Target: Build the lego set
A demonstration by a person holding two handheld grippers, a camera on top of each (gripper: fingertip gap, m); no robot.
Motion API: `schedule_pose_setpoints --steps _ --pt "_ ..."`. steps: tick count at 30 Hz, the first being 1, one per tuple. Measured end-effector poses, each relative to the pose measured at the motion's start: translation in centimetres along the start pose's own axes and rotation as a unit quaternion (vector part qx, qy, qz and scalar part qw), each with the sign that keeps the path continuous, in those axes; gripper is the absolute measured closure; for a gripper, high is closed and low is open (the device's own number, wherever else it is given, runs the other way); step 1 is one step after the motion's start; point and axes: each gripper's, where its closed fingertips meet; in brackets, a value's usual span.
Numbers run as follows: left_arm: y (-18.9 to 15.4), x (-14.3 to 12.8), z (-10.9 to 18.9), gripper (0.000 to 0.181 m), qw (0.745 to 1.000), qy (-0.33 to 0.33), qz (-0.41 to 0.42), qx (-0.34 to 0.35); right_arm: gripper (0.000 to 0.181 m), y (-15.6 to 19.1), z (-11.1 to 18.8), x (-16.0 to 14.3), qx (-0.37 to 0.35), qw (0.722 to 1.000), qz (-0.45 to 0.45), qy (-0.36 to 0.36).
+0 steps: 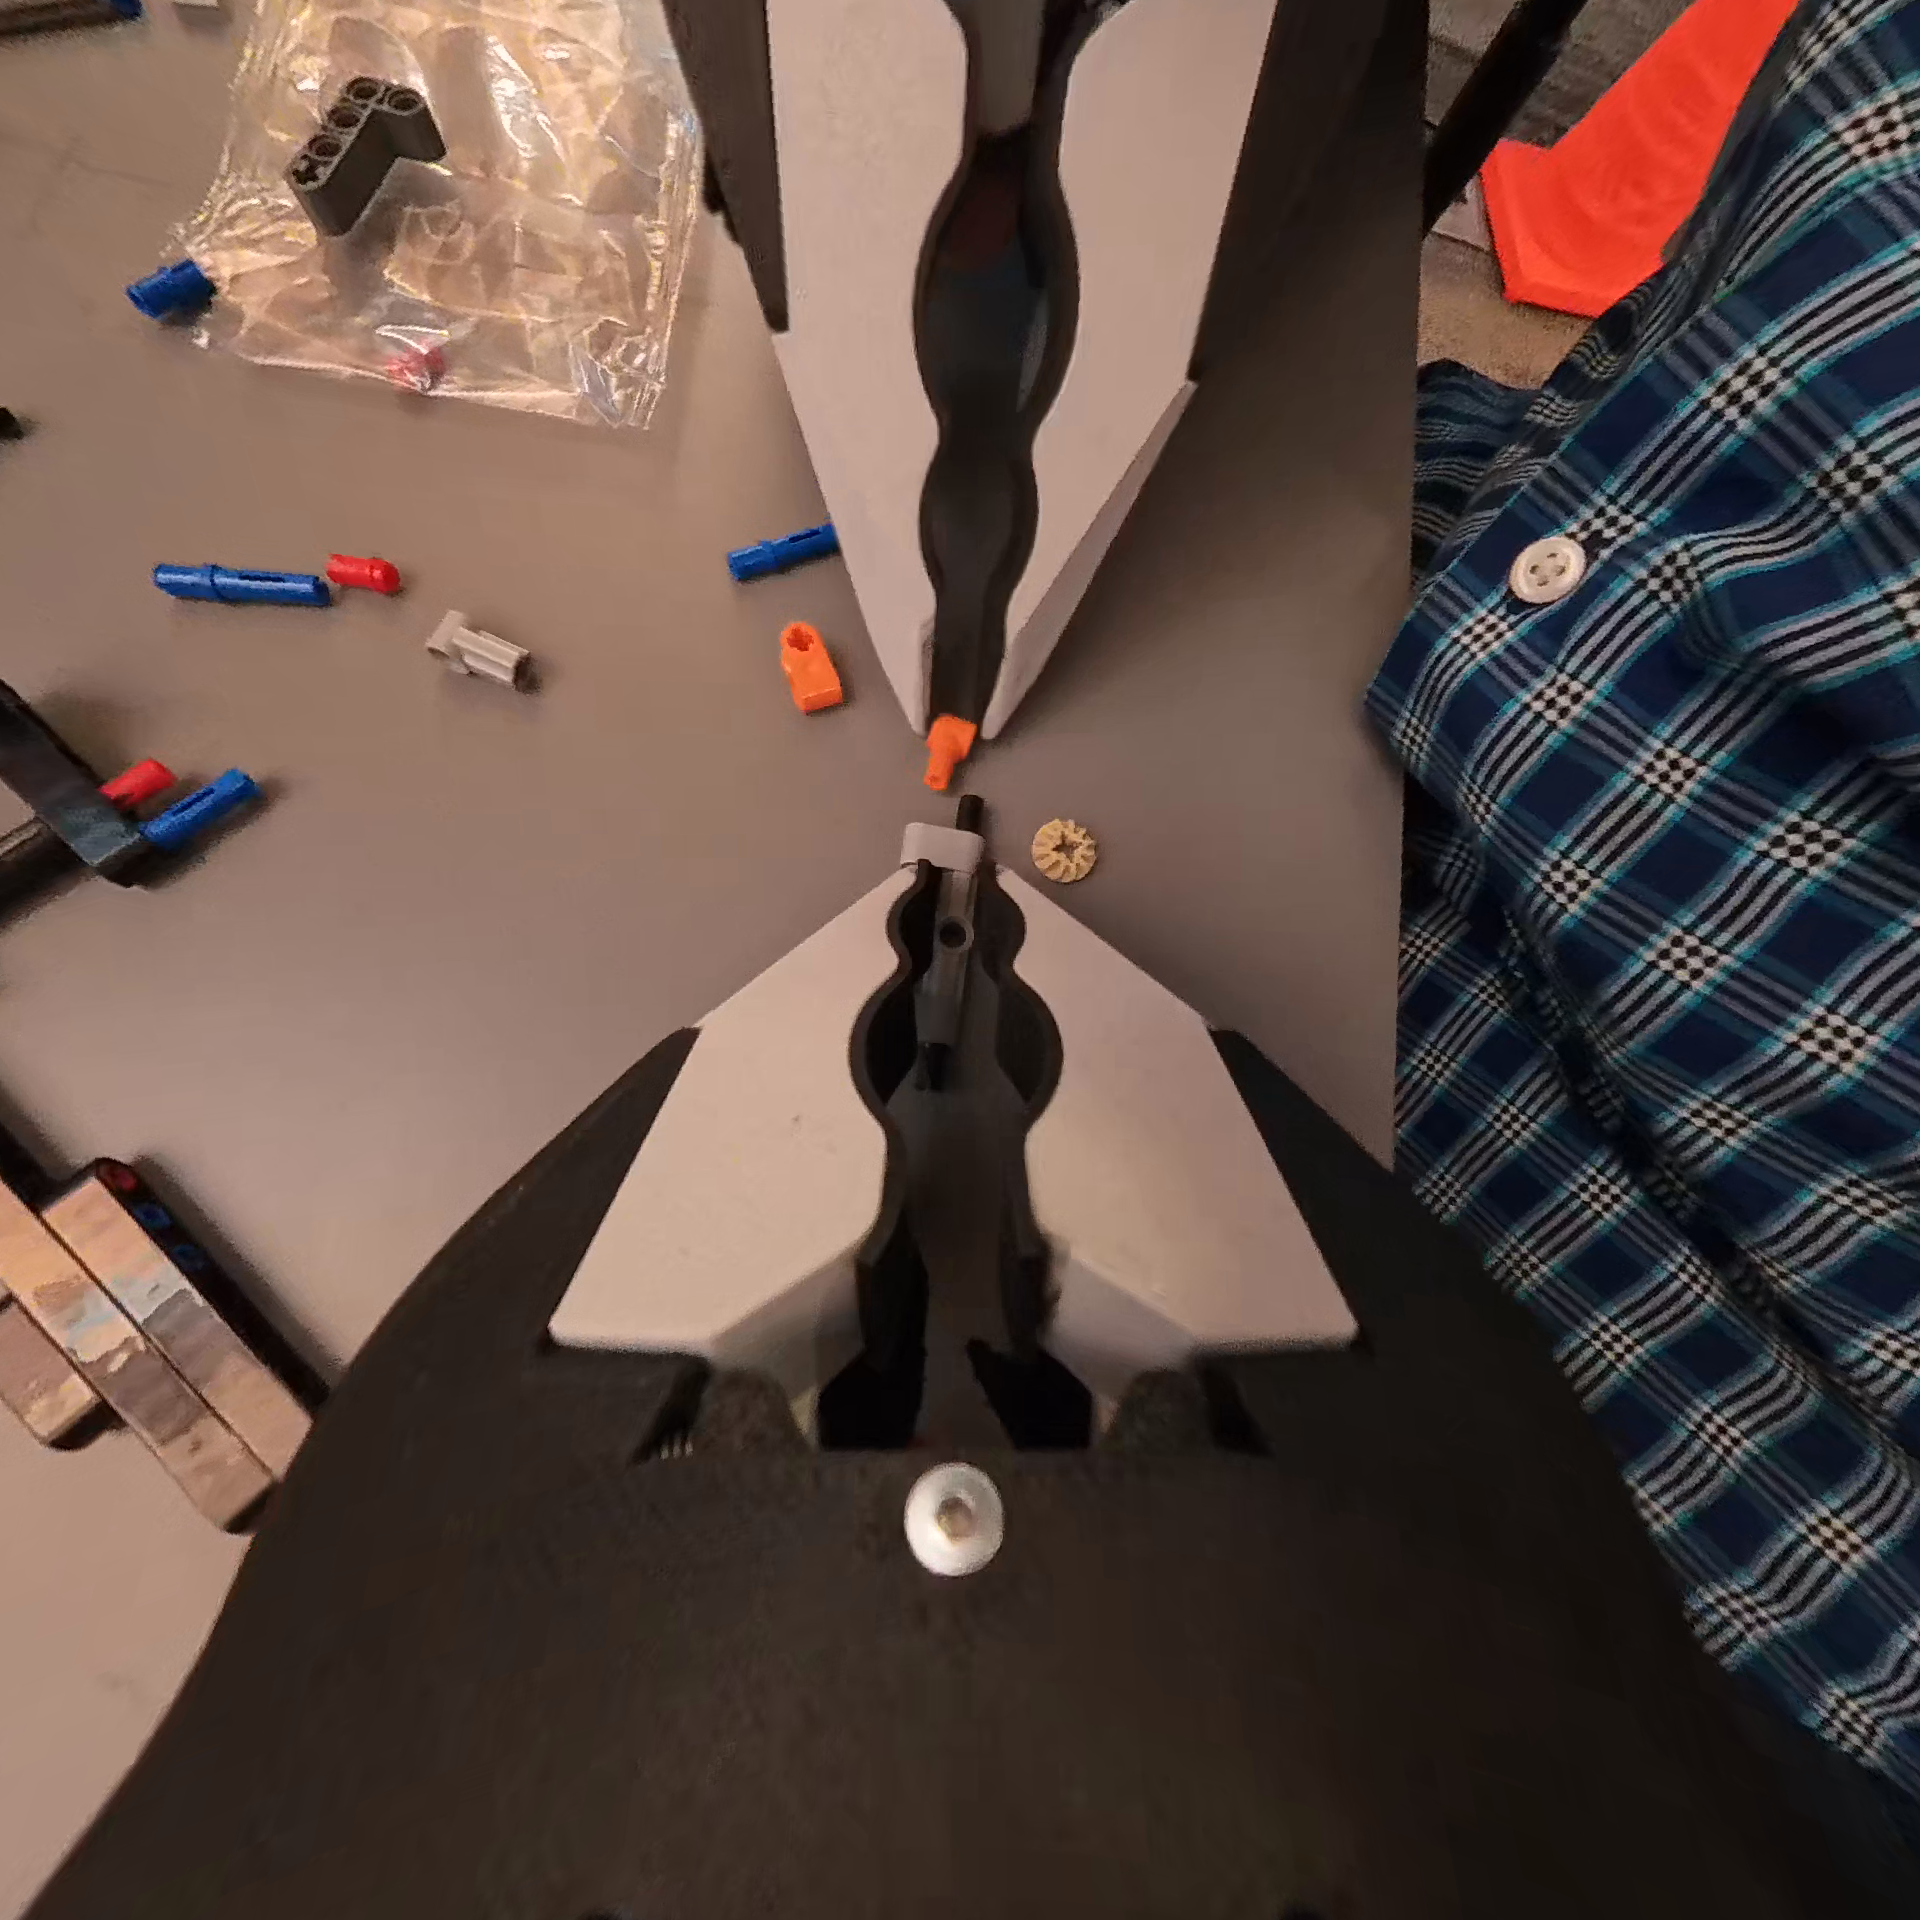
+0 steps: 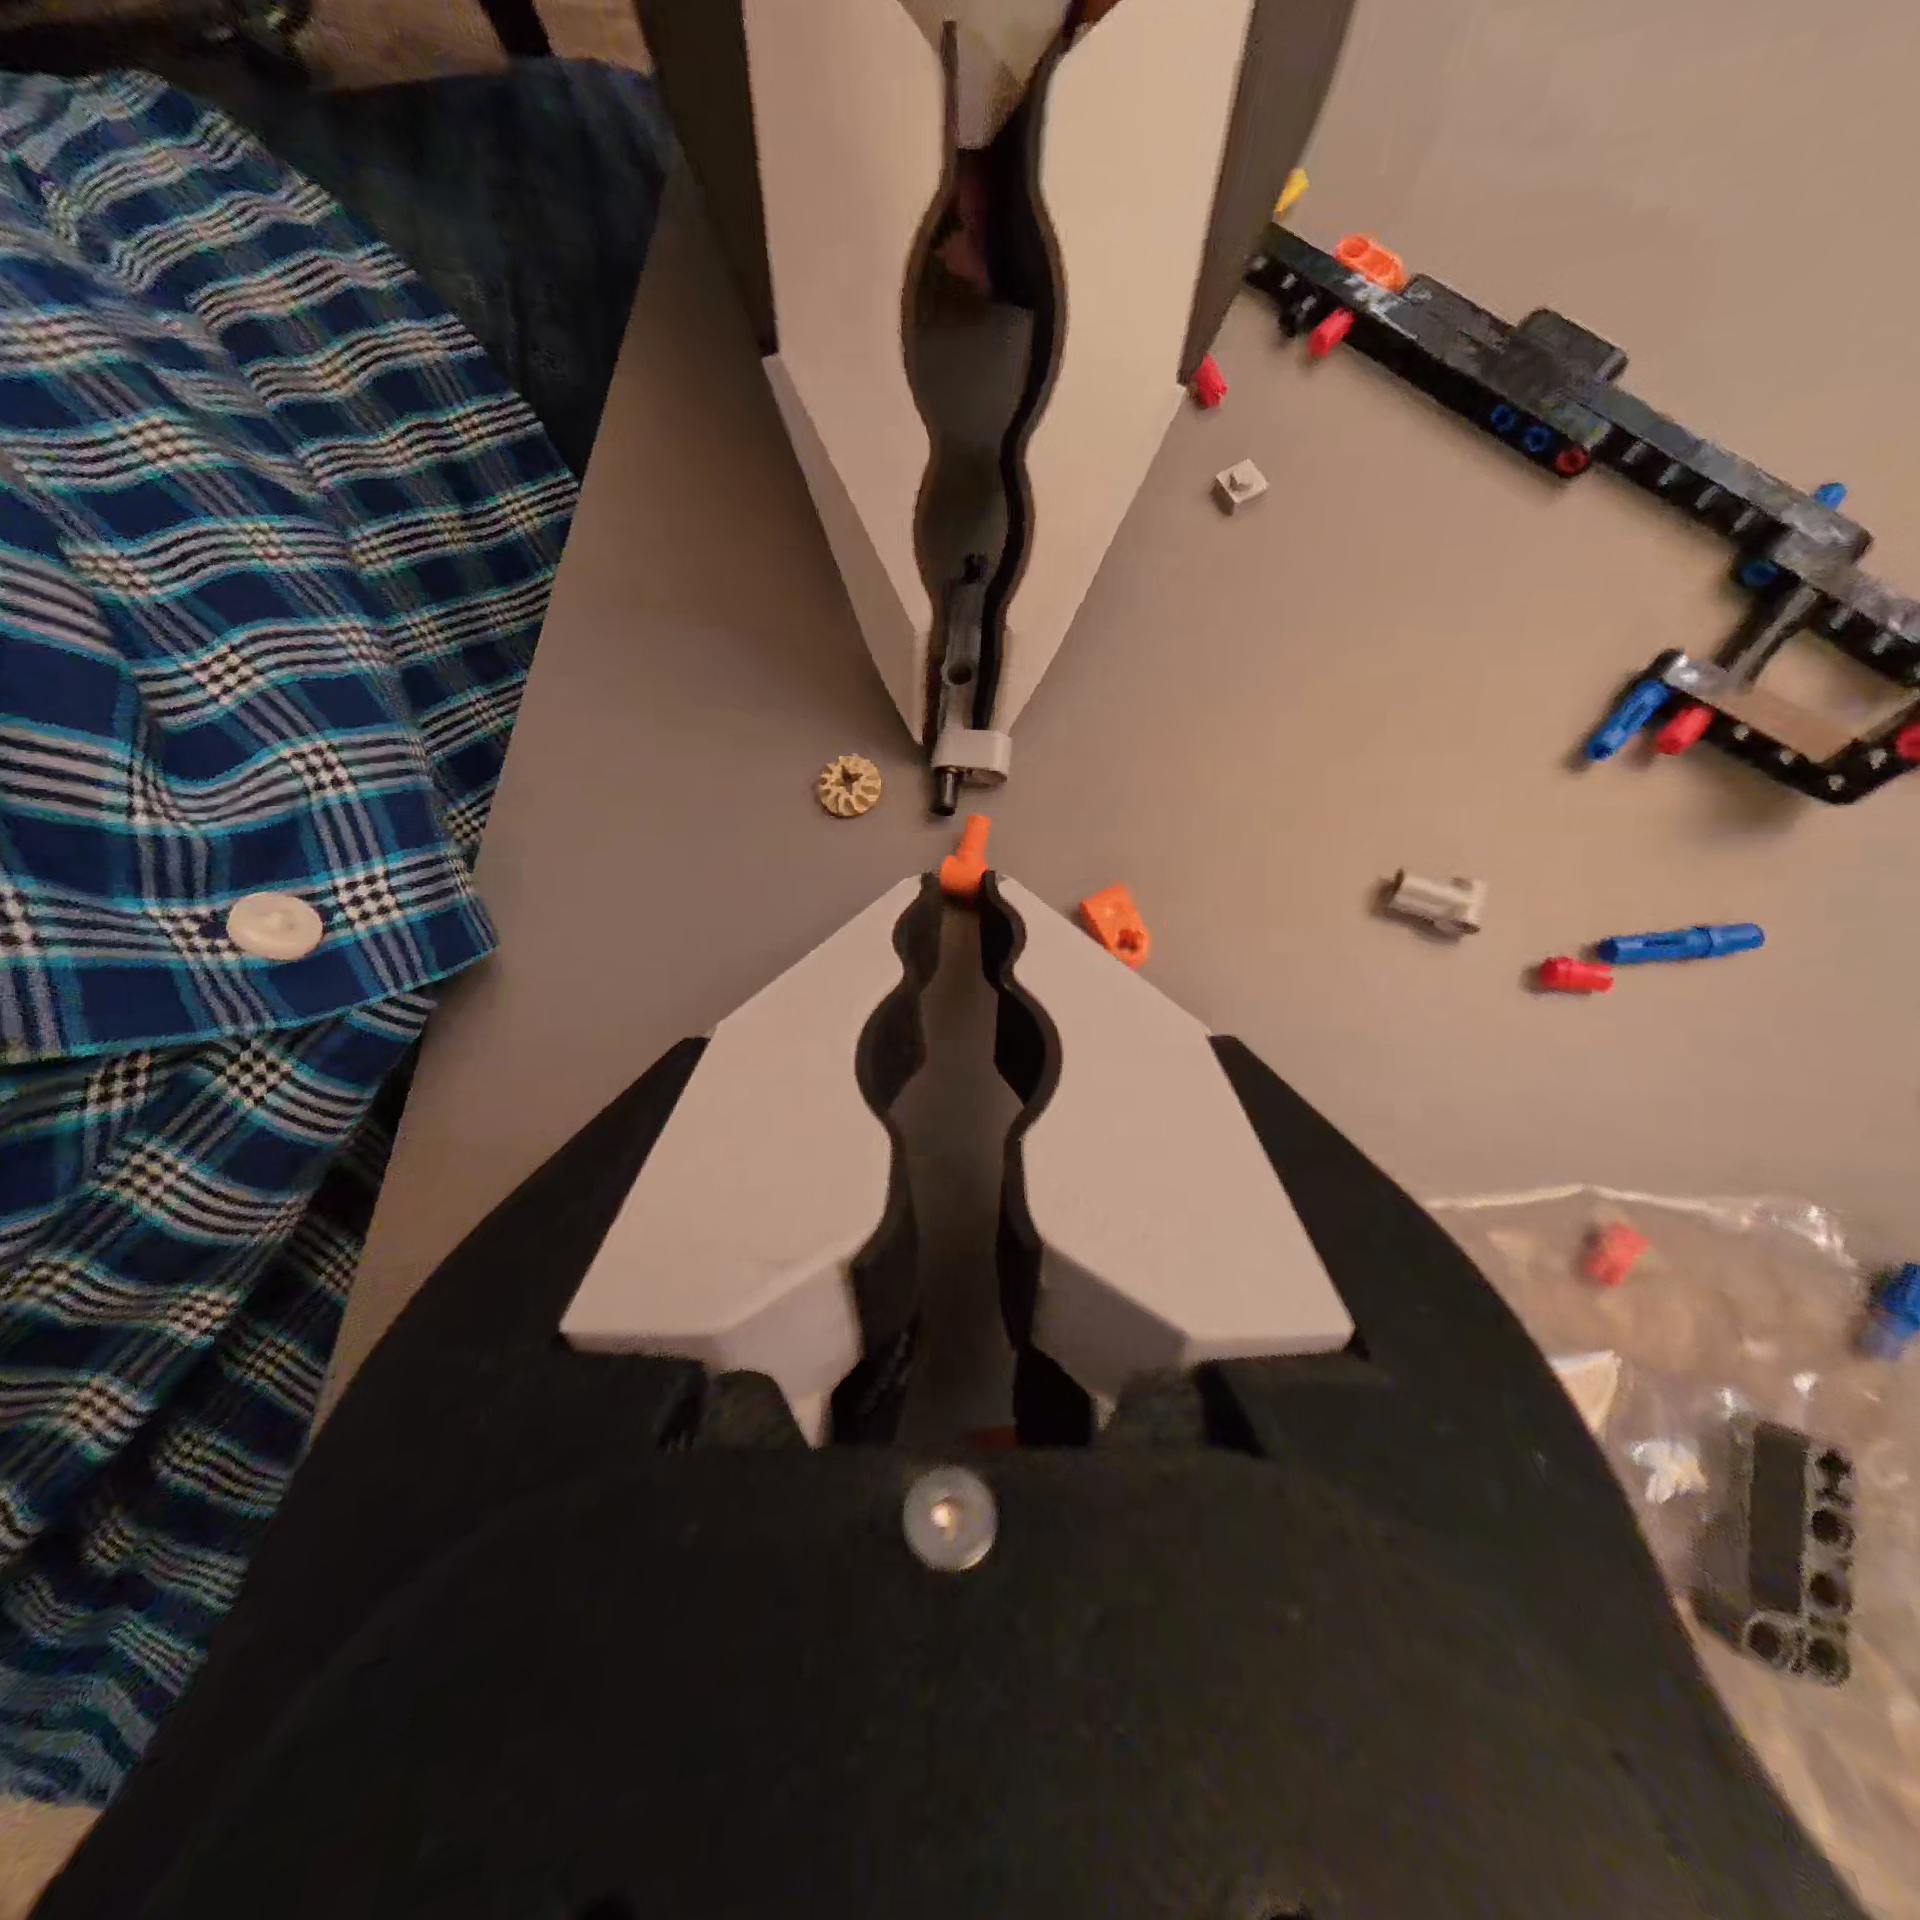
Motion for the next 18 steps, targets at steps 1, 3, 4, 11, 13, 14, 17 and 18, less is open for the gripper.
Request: schedule_pose_setpoints --steps 1,3,4,11,13,14,17,18 --pt "0.0 -0.01 0.0 0.175 1.0 0.0 -0.001 -0.003 0.176 -0.07 -0.05 0.08 0.004 1.0 0.01 0.002" --pt "0.01 -0.02 0.0 0.175 1.0 0.003 -0.007 -0.004 0.176 0.02 -0.26 0.2 0.02 0.999 0.025 0.007" --pt "0.0 -0.03 -0.01 0.175 1.0 0.004 -0.01 -0.005 0.176 -0.16 -0.33 0.3 0.022 0.999 0.028 0.009" --pt "0.02 -0.05 -0.03 0.175 1.0 0.005 -0.014 -0.011 0.177 -0.25 -0.7 0.59 0.055 0.997 0.049 0.028" --pt "0.01 -0.05 -0.04 0.176 1.0 0.005 -0.013 -0.014 0.177 -0.28 -0.71 0.57 0.059 0.997 0.048 0.032" --pt "0.02 -0.05 -0.04 0.176 1.0 0.005 -0.013 -0.014 0.177 -0.27 -0.71 0.56 0.06 0.996 0.047 0.035" --pt "-0.07 -0.01 -0.12 0.176 1.0 0.005 -0.015 -0.016 0.177 -0.17 -0.69 0.48 0.064 0.995 0.058 0.055" --pt "-0.07 -0.01 -0.14 0.176 1.0 0.005 -0.015 -0.017 0.177 -0.14 -0.7 0.47 0.065 0.994 0.062 0.064"
Point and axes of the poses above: each gripper's, where its closed fingertips meet, z back along the fingers, x out of its top, y = z × x across the jaws, and after that the axes turned 1 degree about y, right-handed
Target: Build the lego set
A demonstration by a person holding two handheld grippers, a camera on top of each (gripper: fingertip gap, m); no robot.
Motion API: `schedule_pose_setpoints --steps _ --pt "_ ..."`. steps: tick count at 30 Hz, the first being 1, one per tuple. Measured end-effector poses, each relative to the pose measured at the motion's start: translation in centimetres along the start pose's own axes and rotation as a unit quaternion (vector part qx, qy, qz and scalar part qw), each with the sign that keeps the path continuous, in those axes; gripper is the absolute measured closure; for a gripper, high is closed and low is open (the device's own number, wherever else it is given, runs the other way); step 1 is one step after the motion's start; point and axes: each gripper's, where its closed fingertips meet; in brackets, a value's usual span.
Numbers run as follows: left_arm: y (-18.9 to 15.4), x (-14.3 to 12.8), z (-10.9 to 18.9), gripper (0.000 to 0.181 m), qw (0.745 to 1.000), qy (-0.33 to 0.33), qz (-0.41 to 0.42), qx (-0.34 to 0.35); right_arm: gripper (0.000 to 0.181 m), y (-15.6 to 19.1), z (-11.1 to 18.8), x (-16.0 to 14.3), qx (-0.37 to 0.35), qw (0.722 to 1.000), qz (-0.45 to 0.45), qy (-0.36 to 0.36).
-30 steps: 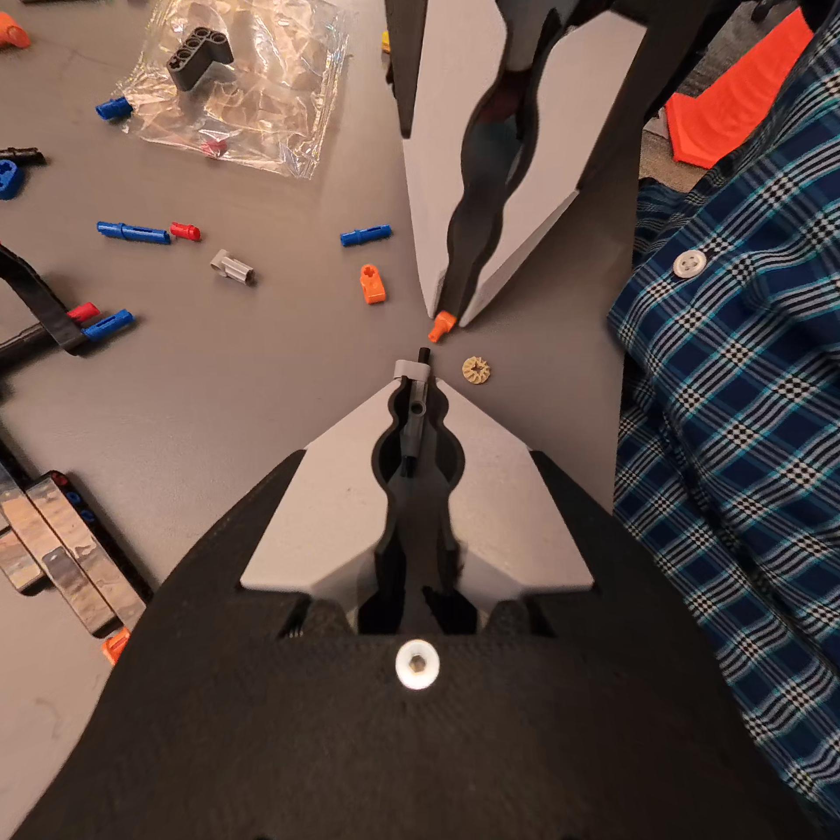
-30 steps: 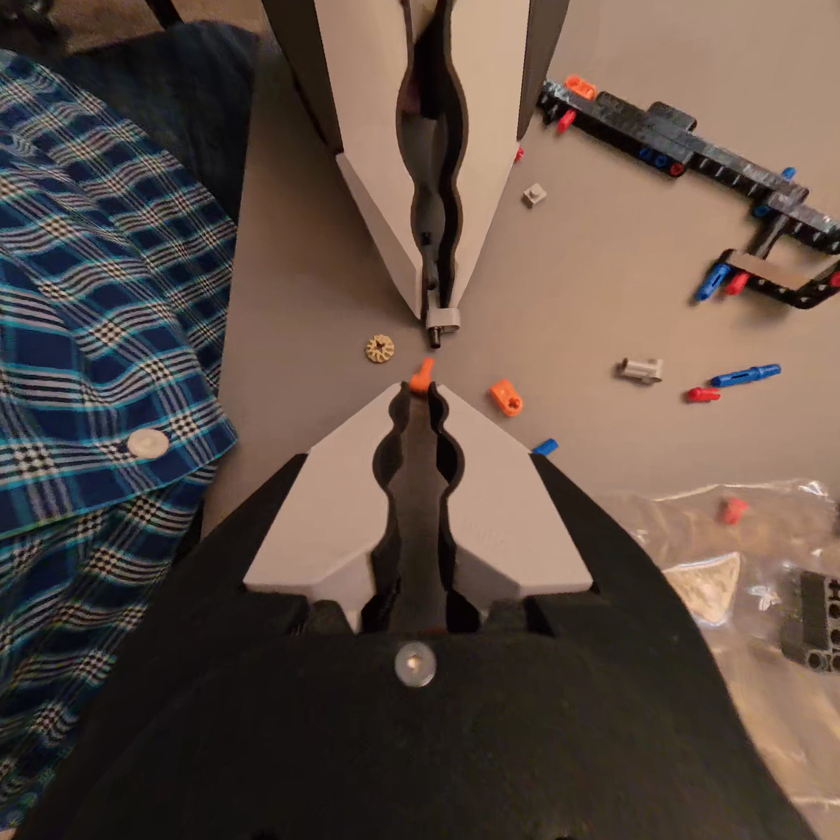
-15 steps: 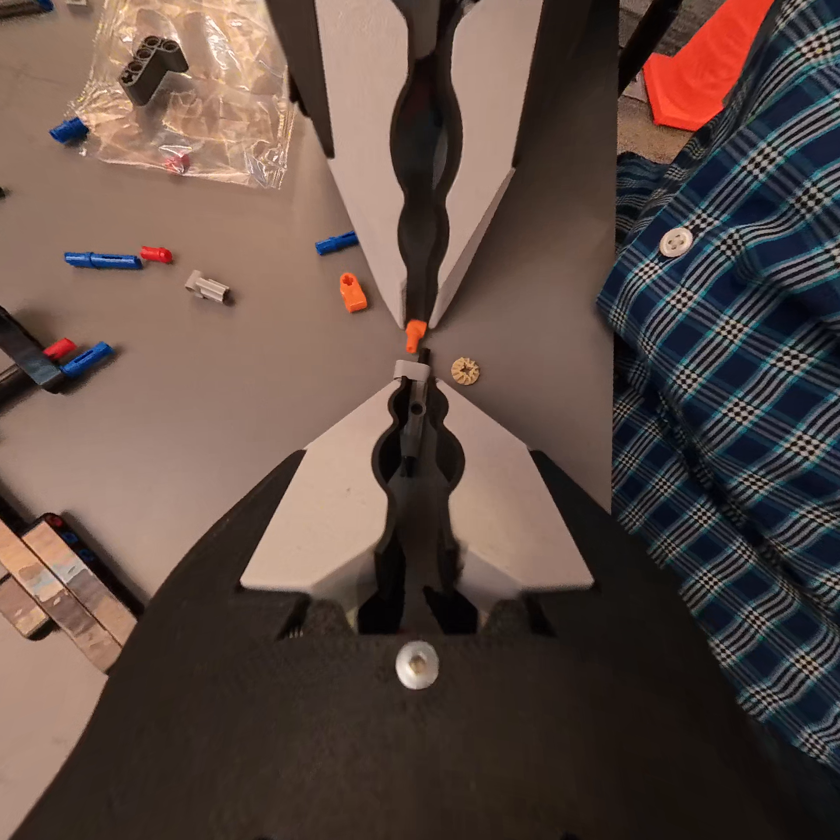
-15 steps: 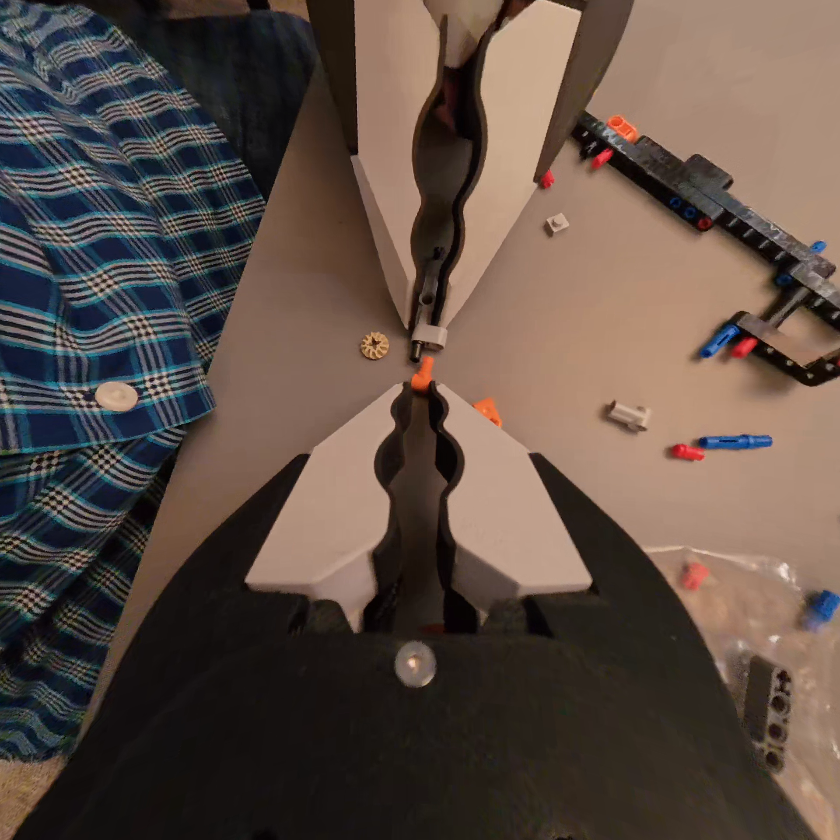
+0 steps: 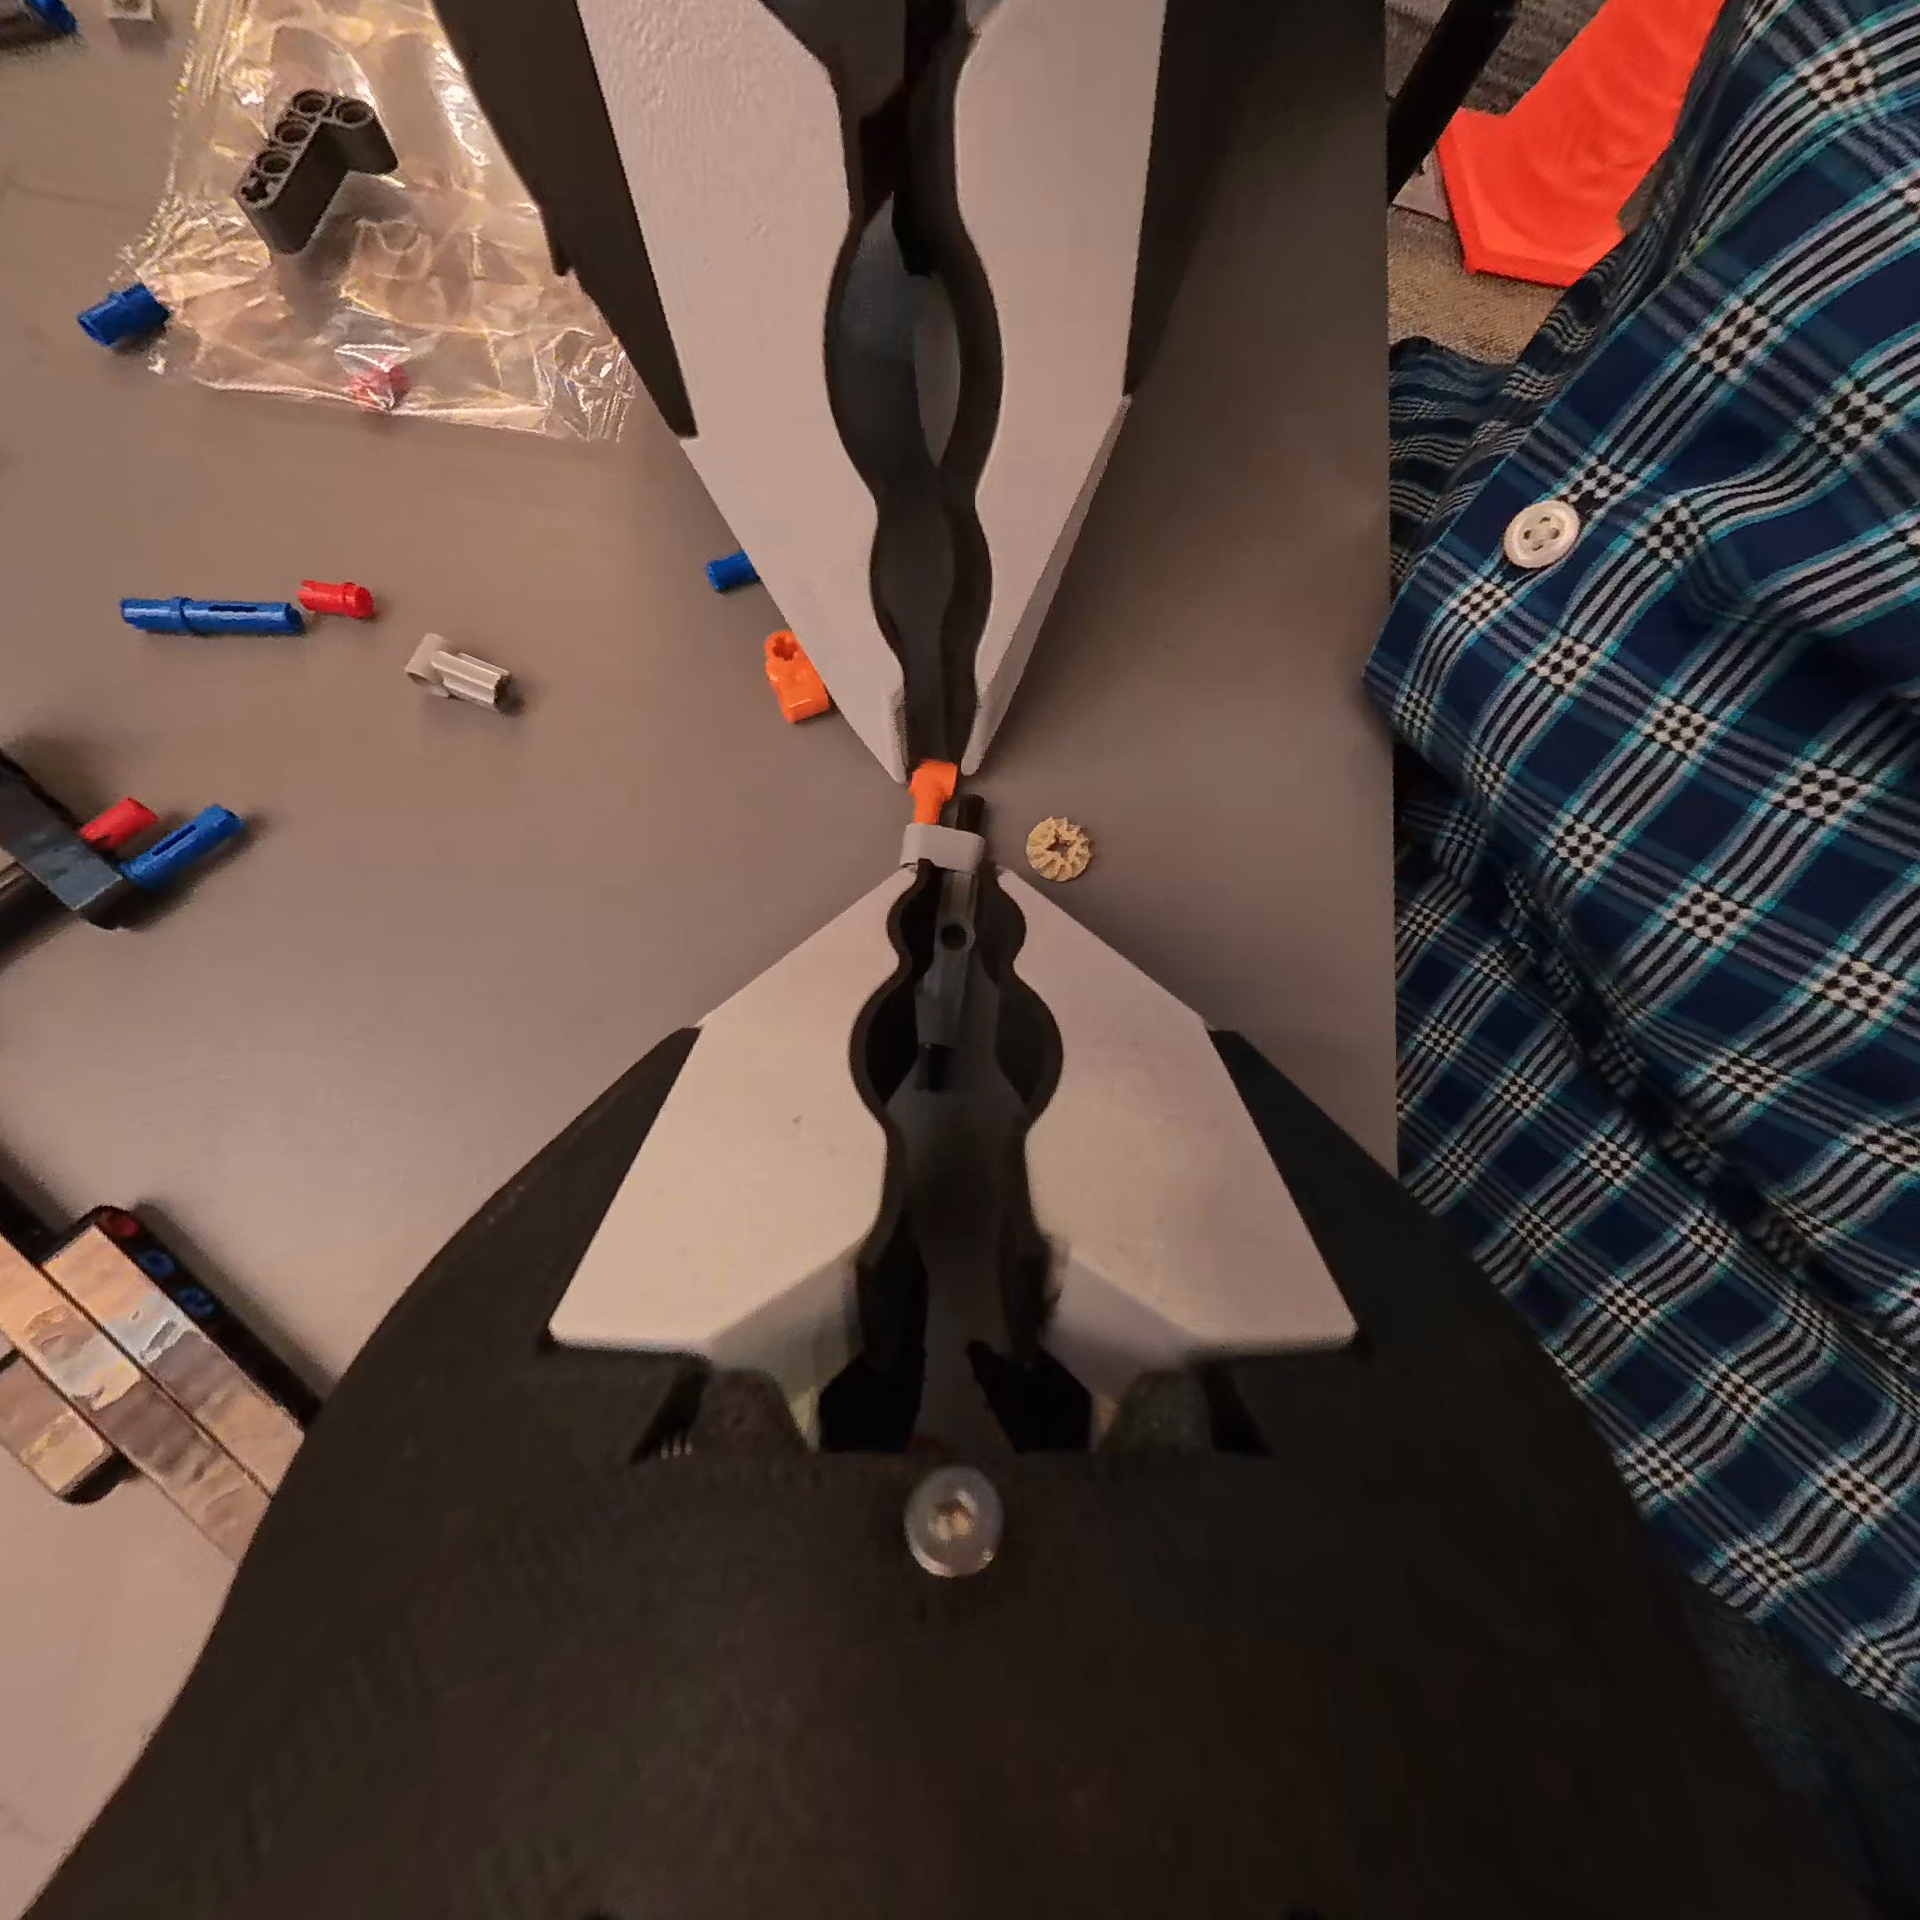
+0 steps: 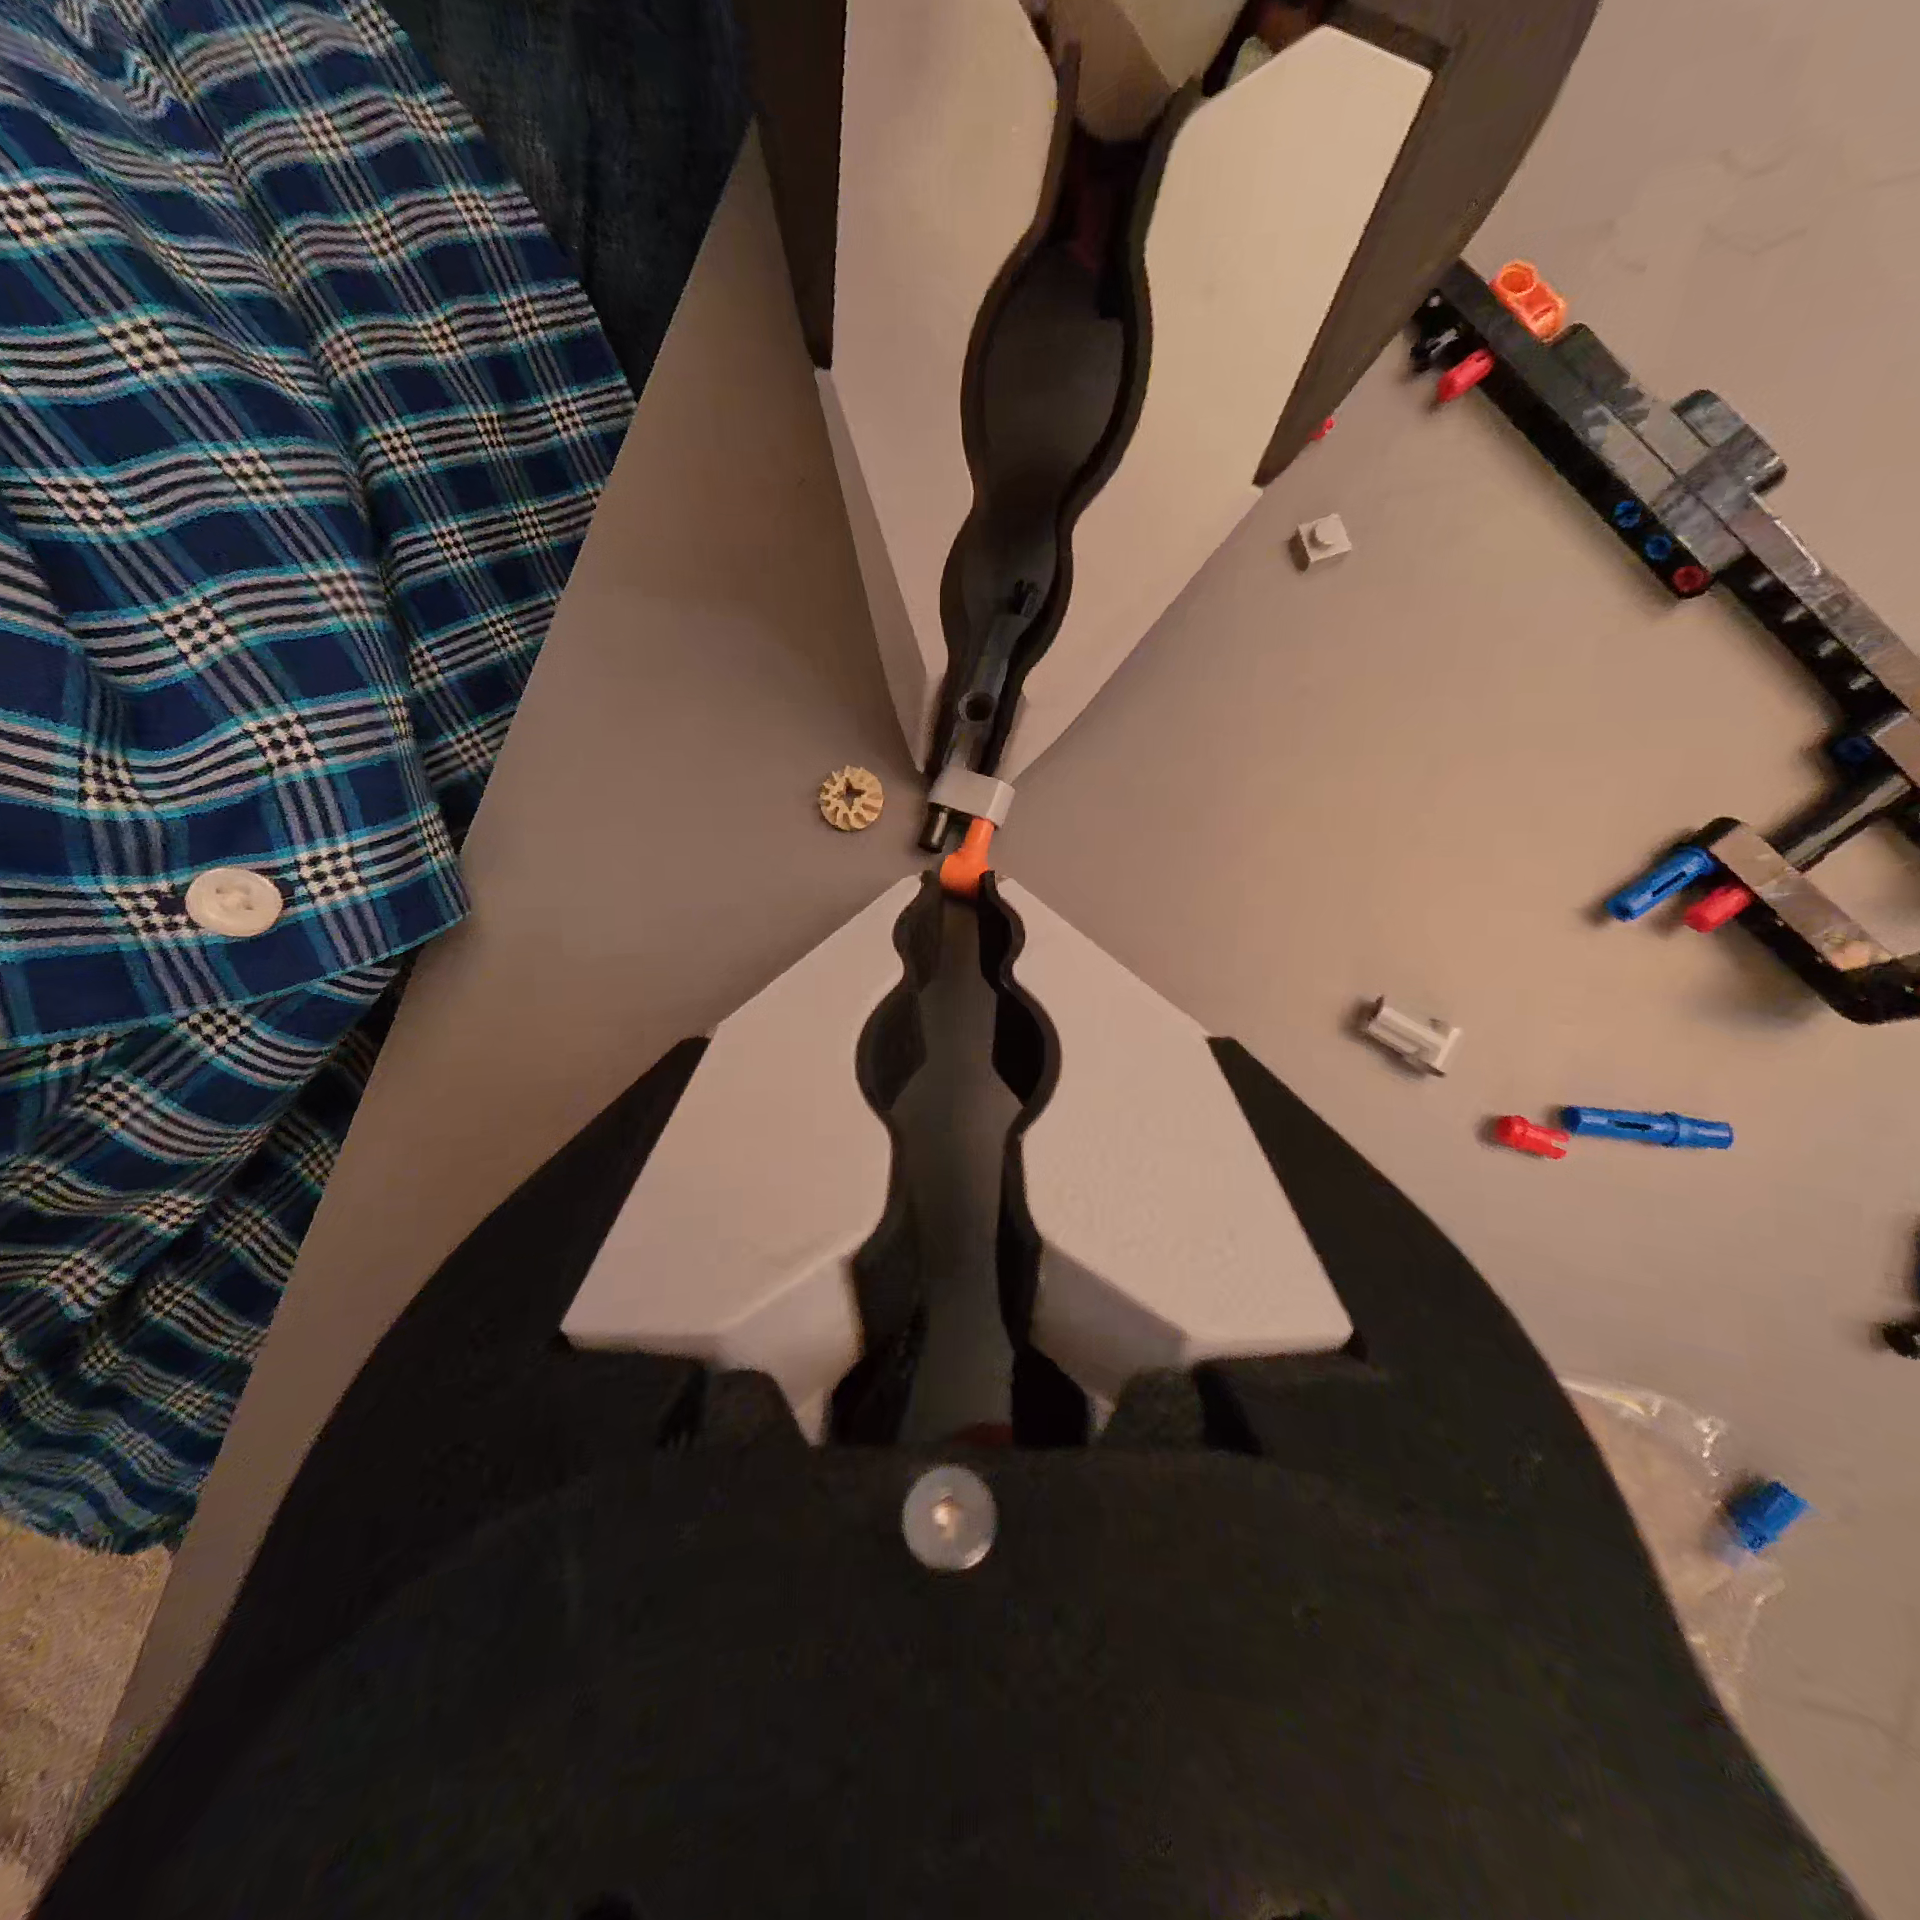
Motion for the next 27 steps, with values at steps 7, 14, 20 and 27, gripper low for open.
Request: schedule_pose_setpoints --steps 7,14,20,27 --pt "0.03 -0.01 -0.02 0.176 1.0 -0.002 0.0 0.0 0.177 -0.06 -0.04 -0.1 0.0 0.997 0.016 0.073" --pt "0.04 0.01 -0.06 0.176 1.0 -0.003 0.001 -0.003 0.178 -0.06 -0.04 -0.19 0.006 0.992 0.048 0.12" --pt "0.04 0.1 -0.17 0.176 1.0 -0.003 -0.001 -0.001 0.178 0.01 0.04 -0.3 0.031 0.987 0.03 0.156" --pt "0.08 0.08 -0.19 0.176 1.0 -0.004 -0.001 -0.001 0.178 0.03 -0.07 -0.27 0.024 0.991 0.034 0.13"
Point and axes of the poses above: each gripper's, where its closed fingertips meet, z back along the fingers, x out of its top, y = z × x across the jaws, and after that the axes turned 1 degree about y, right-handed
